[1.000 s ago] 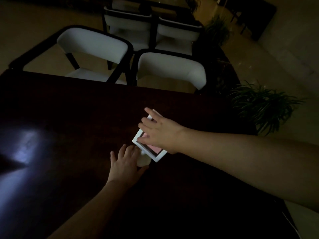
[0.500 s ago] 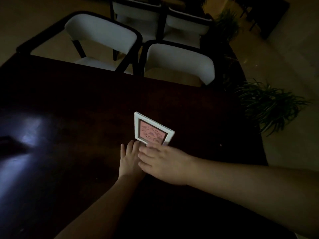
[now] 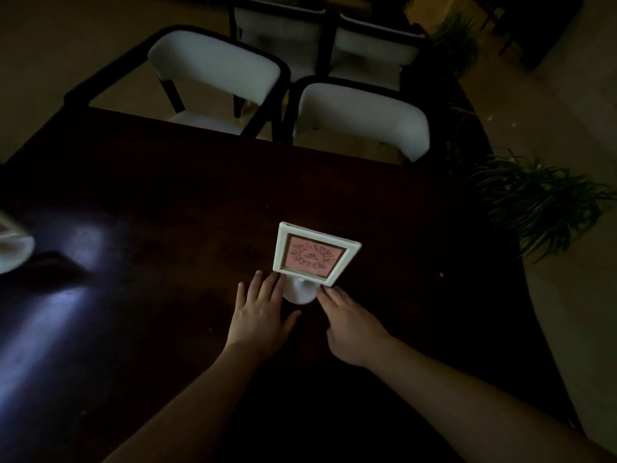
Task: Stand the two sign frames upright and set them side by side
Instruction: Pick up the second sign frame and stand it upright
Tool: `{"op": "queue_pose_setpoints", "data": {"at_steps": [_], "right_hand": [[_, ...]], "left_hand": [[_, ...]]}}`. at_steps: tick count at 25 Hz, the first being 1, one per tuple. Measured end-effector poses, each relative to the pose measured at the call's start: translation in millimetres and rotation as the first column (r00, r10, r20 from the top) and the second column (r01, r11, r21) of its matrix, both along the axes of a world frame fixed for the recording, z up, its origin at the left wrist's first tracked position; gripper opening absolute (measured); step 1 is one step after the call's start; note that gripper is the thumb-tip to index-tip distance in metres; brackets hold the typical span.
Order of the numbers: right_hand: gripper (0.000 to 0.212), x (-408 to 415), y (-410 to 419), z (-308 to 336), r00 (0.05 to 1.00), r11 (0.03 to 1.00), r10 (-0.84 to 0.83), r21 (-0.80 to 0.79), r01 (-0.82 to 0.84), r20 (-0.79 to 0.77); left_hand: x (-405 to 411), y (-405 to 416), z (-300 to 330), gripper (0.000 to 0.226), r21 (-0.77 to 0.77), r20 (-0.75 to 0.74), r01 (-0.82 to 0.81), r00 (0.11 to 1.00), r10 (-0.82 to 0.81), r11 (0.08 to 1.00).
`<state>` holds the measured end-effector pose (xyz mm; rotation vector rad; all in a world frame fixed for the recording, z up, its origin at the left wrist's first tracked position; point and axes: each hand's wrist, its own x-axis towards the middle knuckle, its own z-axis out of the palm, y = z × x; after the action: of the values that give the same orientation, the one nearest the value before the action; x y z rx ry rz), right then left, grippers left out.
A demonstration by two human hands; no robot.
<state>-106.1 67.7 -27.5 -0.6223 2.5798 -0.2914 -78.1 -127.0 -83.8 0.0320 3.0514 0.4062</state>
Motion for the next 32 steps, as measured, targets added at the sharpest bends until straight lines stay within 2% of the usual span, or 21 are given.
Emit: {"op": "queue_pose_setpoints", "data": {"at_steps": [4, 10, 14, 20, 26, 32], "right_hand": [[0.076, 6.0, -10.9, -6.1, 0.996, 0.993, -0.084, -0.081, 0.082, -0.017], [0.08, 22.9, -31.9, -13.2, 0.974, 0.975, -0.215, -0.045, 0.218, 0.073], [0.078, 27.1, -41.3, -15.2, 0.961, 0.96, -0.274, -0.047, 0.276, 0.038], [0.076, 27.8, -49.0, -24.5, 0.966, 0.967, -0.252, 0.064, 0.248, 0.058], [0.076, 24.4, -42.0, -29.2, 0.989, 0.987, -0.15, 0.063, 0.149, 0.007], [0.074, 26.3, -56.8, -26.8, 0.999, 0.999, -0.043, -0.001, 0.043, -0.007]], "left_hand": [[15.8, -3.9, 2.4, 0.081, -0.044, 0.056, 0.066, 0.996, -0.064, 0.997], [14.5, -5.5, 5.5, 0.074, -0.08, 0.115, 0.181, 0.978, -0.172, 0.98], [8.7, -7.2, 3.3, 0.071, -0.07, 0.141, 0.26, 0.958, -0.249, 0.963], [6.6, -10.2, 1.1, 0.072, -0.079, 0.197, 0.269, 0.948, -0.249, 0.96], [13.6, -10.5, 9.3, 0.071, -0.085, 0.215, 0.229, 0.955, -0.206, 0.97], [30.2, -23.7, 23.9, 0.069, -0.039, 0.28, 0.105, 0.956, -0.09, 0.994]]}}
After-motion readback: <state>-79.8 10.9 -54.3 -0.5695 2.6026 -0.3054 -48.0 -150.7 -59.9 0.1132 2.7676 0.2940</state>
